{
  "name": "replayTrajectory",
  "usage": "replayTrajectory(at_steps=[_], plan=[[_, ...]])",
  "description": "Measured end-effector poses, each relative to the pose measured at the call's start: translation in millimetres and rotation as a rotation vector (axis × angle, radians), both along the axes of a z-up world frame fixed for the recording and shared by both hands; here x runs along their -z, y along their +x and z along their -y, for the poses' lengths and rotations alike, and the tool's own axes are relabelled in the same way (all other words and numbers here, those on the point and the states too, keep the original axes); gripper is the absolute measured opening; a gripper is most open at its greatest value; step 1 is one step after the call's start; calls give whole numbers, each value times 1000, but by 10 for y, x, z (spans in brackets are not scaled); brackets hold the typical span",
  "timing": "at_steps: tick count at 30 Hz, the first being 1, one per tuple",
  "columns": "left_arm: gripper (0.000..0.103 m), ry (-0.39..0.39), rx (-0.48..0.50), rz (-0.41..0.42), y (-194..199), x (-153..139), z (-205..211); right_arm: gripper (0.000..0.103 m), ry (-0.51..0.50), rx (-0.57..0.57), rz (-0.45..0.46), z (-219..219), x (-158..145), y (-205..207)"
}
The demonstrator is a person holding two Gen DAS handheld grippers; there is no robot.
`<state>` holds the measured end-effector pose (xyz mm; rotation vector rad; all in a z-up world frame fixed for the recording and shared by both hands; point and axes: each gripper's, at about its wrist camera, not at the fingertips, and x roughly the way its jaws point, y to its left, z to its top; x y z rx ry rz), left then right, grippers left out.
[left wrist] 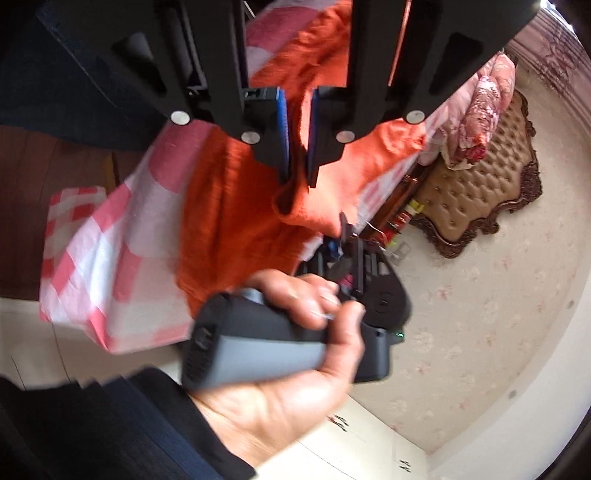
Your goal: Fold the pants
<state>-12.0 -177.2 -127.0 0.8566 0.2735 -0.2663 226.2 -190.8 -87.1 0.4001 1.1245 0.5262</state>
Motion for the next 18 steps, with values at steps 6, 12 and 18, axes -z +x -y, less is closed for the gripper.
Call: replayTrajectory(at_steps=[6, 12, 18], plan=[[9, 21, 7, 111, -23, -310, 43, 6, 54, -5, 57, 84, -413, -39], [9, 94, 106, 118, -99, -273, 429, 6, 29, 37, 69, 452, -510, -122], [9, 176, 161, 83, -79, 43, 721, 6, 2, 78, 30, 780, -142, -123]])
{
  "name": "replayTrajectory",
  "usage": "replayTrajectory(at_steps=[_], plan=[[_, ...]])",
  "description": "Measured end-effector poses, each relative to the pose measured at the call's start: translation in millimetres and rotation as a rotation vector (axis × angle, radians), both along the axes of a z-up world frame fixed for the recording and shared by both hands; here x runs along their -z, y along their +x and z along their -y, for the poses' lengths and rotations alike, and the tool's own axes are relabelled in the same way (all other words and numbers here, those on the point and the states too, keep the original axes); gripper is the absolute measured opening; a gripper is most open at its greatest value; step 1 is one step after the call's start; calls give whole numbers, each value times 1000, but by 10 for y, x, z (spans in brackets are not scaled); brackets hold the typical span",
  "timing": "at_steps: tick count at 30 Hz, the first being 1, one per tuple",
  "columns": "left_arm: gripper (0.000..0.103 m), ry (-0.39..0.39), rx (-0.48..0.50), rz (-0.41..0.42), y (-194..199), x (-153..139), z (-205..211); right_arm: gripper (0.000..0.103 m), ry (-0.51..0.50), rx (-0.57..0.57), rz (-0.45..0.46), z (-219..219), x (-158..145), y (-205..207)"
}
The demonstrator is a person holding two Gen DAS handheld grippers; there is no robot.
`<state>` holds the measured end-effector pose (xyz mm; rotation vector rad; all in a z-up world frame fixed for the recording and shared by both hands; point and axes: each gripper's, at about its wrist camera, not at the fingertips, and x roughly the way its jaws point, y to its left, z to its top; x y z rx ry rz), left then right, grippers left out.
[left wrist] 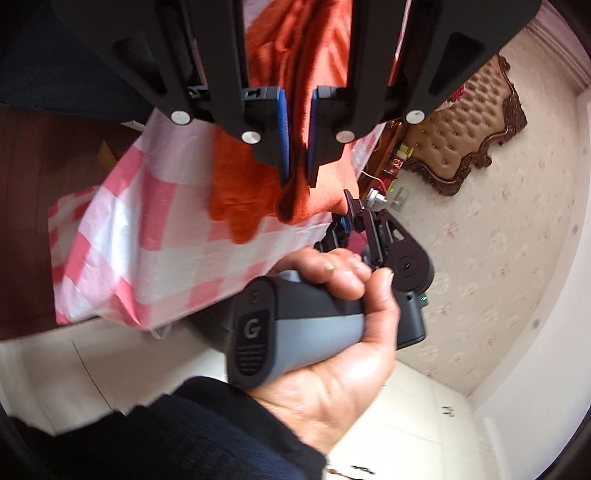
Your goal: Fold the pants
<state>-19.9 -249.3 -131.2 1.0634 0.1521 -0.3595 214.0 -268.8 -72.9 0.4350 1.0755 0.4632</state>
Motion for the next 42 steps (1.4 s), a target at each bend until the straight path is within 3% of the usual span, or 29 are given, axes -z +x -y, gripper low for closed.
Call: replayTrajectory(at_steps=[3, 6, 8, 9, 10, 11, 13, 15, 16, 17, 18, 19, 20, 21, 23, 25, 28, 31, 33, 37, 40, 42], plan=[[10, 29, 3, -9, 31, 126, 74, 7, -52, 6, 5, 30, 179, 27], [18, 6, 24, -37, 29, 140, 50, 8, -116, 9, 34, -9, 253, 1], [44, -40, 53, -68, -21, 74, -22, 13, -184, 0, 81, -74, 228, -41], [62, -64, 62, -62, -90, 23, -73, 15, -215, 3, 96, -97, 196, -66], [64, -101, 74, -65, -138, -68, -163, 22, -241, 19, 105, -93, 160, -84], [64, -145, 72, -83, -170, -176, -271, 30, -292, 58, 123, -81, 79, -133], [64, -300, 18, -177, -152, -497, -671, 30, -362, 137, 198, -38, -146, -325], [63, -465, -57, -242, -42, -735, -1116, 30, -358, 202, 269, -56, -374, -621], [57, -590, -137, -301, 121, -879, -1480, 30, -353, 213, 287, -94, -410, -721], [49, -659, -179, -347, 239, -931, -1686, 30, -344, 211, 315, -194, -436, -869], [29, -776, -256, -429, 458, -964, -2046, 30, -339, 191, 347, -315, -428, -1003], [15, -837, -310, -480, 612, -943, -2278, 30, -372, 176, 389, -479, -366, -1151], [9, -872, -356, -506, 738, -905, -2489, 30, -424, 184, 408, -597, -281, -1246], [4, -878, -371, -521, 825, -844, -2666, 30, -448, 189, 409, -664, -209, -1296], [4, -850, -339, -541, 851, -758, -2752, 30, -448, 220, 384, -678, 37, -1394], [4, -814, -276, -601, 827, -596, -2720, 30, -487, 237, 344, -656, 227, -1425], [4, -713, -255, -703, 762, -213, -2545, 30, -518, 222, 330, -656, 419, -1435], [4, -643, -251, -670, 648, 29, -2444, 30, -536, 208, 338, -671, 436, -1443], [4, -689, -256, -695, 687, -80, -2500, 30, -550, 207, 313, -679, 394, -1416], [4, -745, -223, -614, 979, -465, -2595, 30, -454, 209, 305, -731, 76, -1294], [4, -717, -202, -570, 1380, -616, -2473, 30, -424, 231, 302, -845, -102, -1032], [4, -676, -178, -592, 1666, -634, -2355, 31, -427, 235, 250, -903, -54, -844]])
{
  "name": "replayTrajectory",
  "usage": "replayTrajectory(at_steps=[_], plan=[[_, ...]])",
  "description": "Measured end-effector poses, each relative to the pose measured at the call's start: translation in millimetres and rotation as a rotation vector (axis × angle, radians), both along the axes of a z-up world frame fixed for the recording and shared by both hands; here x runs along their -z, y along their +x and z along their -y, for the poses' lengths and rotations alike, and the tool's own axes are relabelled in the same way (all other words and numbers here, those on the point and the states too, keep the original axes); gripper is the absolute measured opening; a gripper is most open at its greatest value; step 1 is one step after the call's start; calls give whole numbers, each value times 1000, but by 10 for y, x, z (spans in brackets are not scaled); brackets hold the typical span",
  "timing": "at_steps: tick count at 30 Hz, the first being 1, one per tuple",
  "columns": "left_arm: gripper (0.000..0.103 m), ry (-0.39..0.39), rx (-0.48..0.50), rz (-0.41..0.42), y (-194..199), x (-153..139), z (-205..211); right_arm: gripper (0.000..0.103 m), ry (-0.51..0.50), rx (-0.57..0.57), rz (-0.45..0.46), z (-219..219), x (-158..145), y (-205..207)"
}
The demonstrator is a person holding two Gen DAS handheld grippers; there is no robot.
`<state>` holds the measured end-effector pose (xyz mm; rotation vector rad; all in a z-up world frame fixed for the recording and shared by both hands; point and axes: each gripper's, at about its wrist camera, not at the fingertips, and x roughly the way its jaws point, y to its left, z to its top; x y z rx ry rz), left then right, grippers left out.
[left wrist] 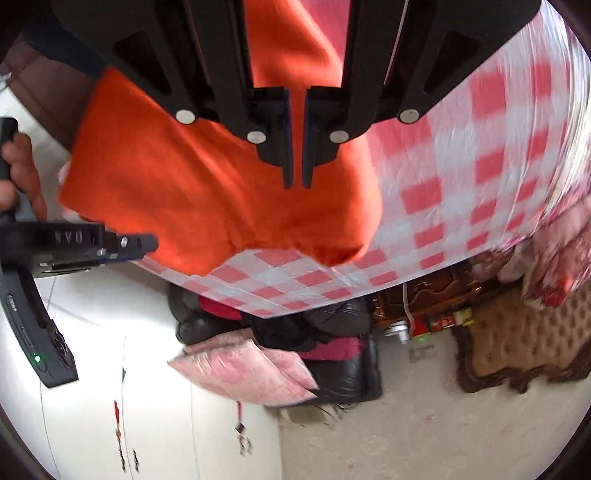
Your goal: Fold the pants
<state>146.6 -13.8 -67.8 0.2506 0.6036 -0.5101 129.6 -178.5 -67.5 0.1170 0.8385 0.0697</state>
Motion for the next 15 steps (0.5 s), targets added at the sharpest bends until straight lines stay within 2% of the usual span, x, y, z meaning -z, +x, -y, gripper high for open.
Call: replayTrajectory(at_steps=[2, 4, 5, 6, 9, 10, 12, 15], plan=[[4, 12, 33, -23, 303, 29, 98, 31, -12, 33, -65, -2, 200, 180], [4, -49, 10, -74, 628, 51, 50, 26, 15, 64, -123, 73, 416, 256], [4, -73, -16, -110, 851, 87, 1, 24, 10, 59, -106, 80, 464, 241], [4, -66, -69, -155, 1127, 160, -61, 24, -9, 50, -92, 58, 474, 213], [2, -87, -163, -250, 1612, 308, -283, 24, -57, 44, -82, -16, 495, 162], [2, -94, -162, -257, 1637, 297, -310, 24, -48, 47, -85, -12, 497, 157], [2, -93, -180, -198, 1577, 166, -346, 24, -38, 51, -87, 5, 502, 160], [8, -212, -275, -233, 1646, 53, -647, 24, -25, 47, -87, 29, 504, 162]])
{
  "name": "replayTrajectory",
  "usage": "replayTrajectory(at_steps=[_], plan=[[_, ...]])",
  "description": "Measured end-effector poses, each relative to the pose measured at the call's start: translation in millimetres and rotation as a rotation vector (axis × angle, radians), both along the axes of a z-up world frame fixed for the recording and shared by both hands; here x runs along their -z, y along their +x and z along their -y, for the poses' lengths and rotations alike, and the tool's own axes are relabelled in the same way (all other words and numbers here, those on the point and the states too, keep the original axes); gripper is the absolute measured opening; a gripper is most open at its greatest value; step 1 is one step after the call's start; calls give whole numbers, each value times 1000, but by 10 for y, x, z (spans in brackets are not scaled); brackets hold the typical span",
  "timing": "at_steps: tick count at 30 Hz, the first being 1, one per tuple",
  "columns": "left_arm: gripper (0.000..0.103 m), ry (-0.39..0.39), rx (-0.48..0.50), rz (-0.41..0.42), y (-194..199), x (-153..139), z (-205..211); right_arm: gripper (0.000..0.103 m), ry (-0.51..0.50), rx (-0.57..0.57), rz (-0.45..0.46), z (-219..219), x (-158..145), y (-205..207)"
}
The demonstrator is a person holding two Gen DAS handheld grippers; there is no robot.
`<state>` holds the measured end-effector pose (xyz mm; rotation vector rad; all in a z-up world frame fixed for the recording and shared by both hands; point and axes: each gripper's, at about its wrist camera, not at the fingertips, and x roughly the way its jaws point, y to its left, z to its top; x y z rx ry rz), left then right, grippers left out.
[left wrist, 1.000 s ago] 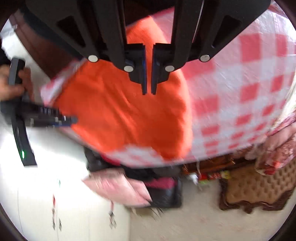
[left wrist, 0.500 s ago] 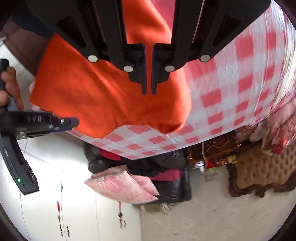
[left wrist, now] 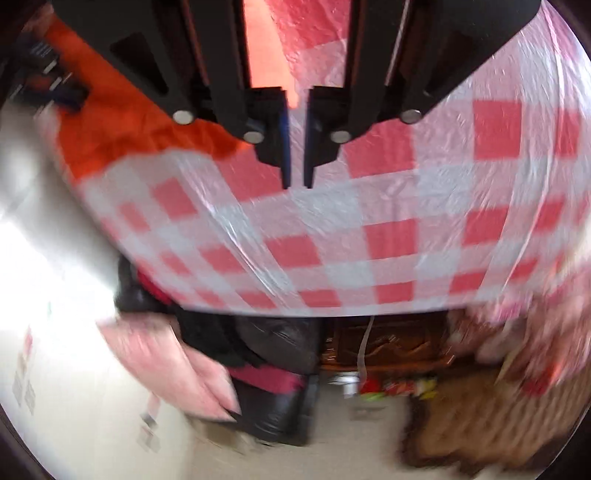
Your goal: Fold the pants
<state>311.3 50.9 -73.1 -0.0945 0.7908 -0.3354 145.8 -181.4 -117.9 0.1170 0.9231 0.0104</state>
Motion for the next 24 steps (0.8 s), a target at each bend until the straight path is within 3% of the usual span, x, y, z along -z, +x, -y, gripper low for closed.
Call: replayTrajectory(at_steps=[1, 3, 4, 6, 9, 11, 12, 13, 15, 17, 19, 21, 24], plan=[[8, 7, -14, 0, 11, -31, -34, 24, 7, -2, -1, 11, -1, 6], [13, 5, 60, 25, -66, -143, -14, 24, 20, -7, -1, 28, 1, -2], [34, 1, 109, 25, -94, -182, 18, 24, 21, -12, 4, 29, 3, -6], [60, 40, 178, 27, -142, -235, 114, 24, 20, -17, 9, 26, 8, -10], [55, 111, 264, -41, -47, -131, 270, 24, 34, -17, 7, 41, 7, -4], [32, 213, 316, -139, 90, 65, 408, 24, 38, -18, 8, 45, 9, -2], [11, 245, 315, -175, 137, 137, 417, 24, 35, -19, 7, 48, 8, -2], [10, 216, 298, -215, 196, 163, 352, 24, 38, -21, 6, 55, 9, -1], [10, 78, 290, -282, 294, 127, 139, 24, 58, -22, 6, 89, 15, 0], [12, 14, 306, -331, 356, 171, 27, 23, 76, -17, 7, 113, 21, -1], [25, -25, 311, -372, 437, 289, -70, 23, 74, -13, 5, 107, 22, 2], [32, -84, 306, -407, 512, 415, -180, 23, 77, -13, 0, 109, 20, 10], [46, -159, 276, -390, 536, 376, -316, 22, 114, -13, -21, 160, 11, 47]])
